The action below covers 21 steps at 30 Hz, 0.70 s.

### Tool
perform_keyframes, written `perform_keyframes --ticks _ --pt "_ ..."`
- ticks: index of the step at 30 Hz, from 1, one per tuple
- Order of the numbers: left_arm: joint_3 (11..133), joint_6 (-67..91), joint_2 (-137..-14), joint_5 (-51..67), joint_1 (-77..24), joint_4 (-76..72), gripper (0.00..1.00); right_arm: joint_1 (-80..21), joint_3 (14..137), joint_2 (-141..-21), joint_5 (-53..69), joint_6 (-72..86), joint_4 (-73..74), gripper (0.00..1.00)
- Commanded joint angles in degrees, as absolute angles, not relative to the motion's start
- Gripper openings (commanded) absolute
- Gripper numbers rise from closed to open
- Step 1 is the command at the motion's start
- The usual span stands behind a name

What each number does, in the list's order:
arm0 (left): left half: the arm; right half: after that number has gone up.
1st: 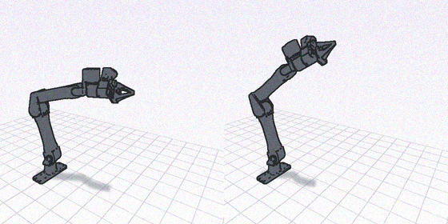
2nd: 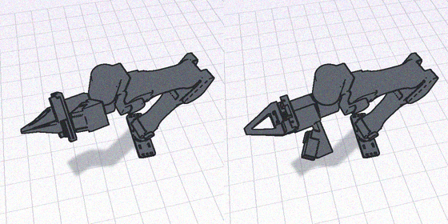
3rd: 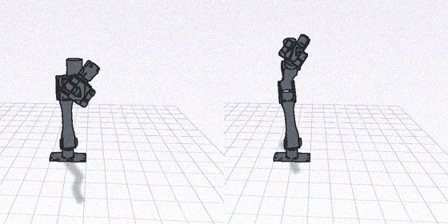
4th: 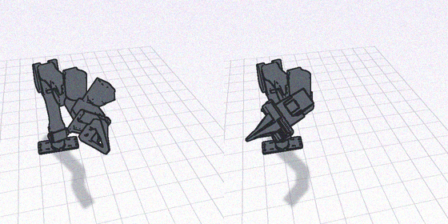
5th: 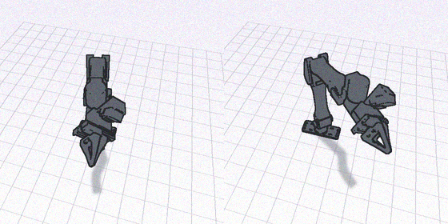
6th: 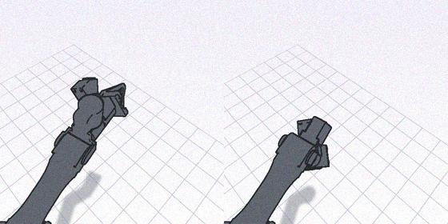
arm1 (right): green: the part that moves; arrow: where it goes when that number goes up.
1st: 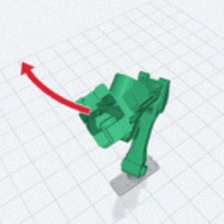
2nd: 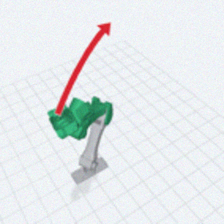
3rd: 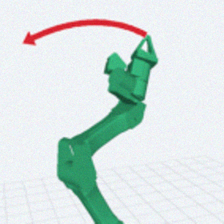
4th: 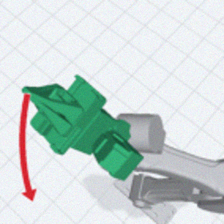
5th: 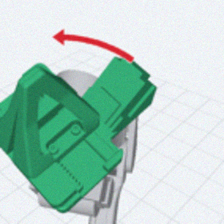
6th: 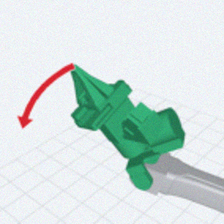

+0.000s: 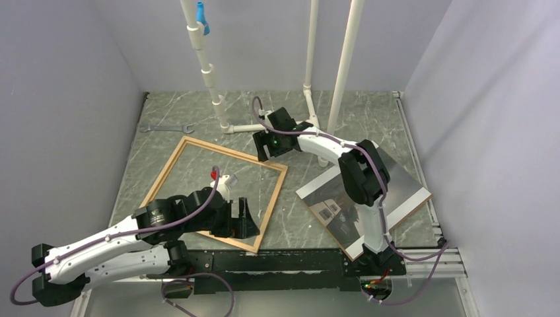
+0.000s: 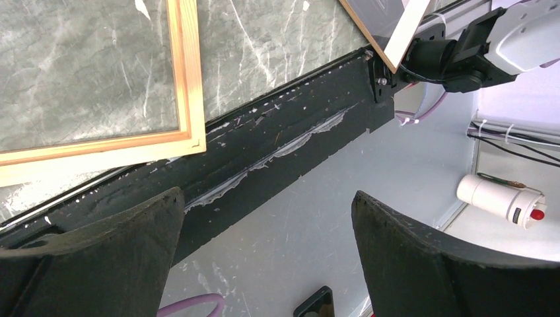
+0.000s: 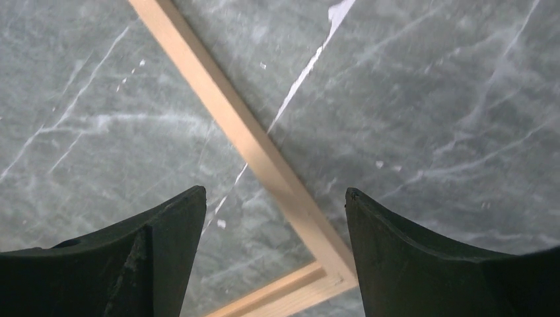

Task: Put the photo into the frame
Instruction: Adjust the photo frame at the center of the board.

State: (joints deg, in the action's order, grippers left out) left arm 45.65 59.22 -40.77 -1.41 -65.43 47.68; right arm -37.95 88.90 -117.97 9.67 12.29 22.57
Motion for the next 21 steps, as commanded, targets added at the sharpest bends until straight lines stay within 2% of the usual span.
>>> perform_keyframes --ticks 1,9,13,16,21 --pt "46.17 58.97 -38.71 -1.8 -65.21 48.65 0.99 -38.68 95.31 -121.77 8.6 7.4 24.38 0.8" --pt "44.93 59.72 -36.22 -2.28 -65.21 49.08 0.99 -41.02 96.88 -126.9 9.15 4.33 24.37 0.74" --pt "45.45 59.89 -35.86 -2.45 -65.21 49.65 0.99 -41.13 96.37 -127.43 10.68 4.01 24.54 0.57" --pt "45.7 60.22 -35.65 -2.62 -65.21 50.28 1.0 -41.3 94.23 -126.21 11.32 4.11 24.13 0.49" --pt "44.99 61.07 -34.86 -2.95 -65.21 49.93 0.99 -41.54 87.89 -120.82 11.37 4.7 22.09 0.19"
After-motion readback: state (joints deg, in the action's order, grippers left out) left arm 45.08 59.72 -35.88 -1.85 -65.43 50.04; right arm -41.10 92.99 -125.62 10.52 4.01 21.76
